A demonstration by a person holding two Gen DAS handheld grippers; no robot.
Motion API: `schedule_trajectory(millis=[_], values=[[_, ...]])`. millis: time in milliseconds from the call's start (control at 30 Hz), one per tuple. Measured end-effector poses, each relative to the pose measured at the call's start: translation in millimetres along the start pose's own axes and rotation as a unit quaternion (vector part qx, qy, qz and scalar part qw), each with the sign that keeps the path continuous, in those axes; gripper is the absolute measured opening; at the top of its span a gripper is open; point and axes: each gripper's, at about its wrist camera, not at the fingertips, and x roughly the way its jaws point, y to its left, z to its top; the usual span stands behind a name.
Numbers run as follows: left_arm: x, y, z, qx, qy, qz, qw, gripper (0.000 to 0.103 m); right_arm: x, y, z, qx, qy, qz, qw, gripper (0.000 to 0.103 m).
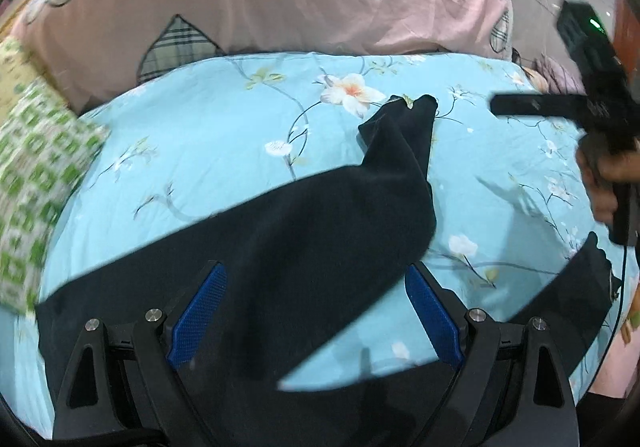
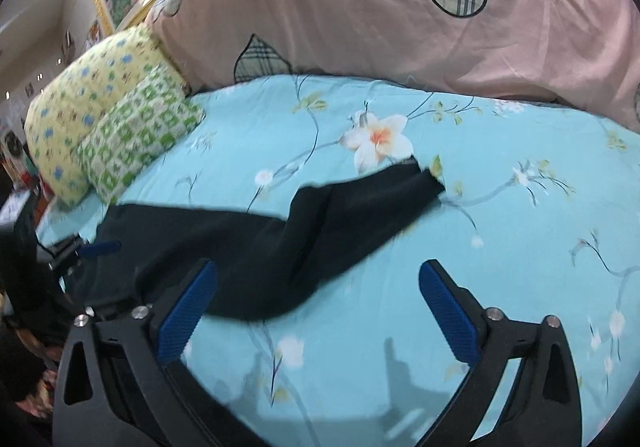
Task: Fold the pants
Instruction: 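Grasp the cuff of one pant leg with the right gripper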
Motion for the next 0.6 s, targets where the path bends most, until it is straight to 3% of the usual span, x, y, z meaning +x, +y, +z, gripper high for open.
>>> schedule_trajectory(millis=[133,433,600], values=[[32.6,10.3,25.0,0.015,0.025,-0.021,0.9994,0.092,30.5,-30.8,35.4,0.039,0.021,0.005,0.999,0.088],[103.8,29.2,58.0,0.046,0.069,-0.052,0.9952,0.092,99.3,-79.1,85.5,0.051,0.073,-0.007,0.996,0.079],[137.0,34.0,63.2,0.065,0.127,-0.100,0.9846,0.092,136.0,-91.4,96.1,0.034,0.112,-0.005,0.993,0.076]])
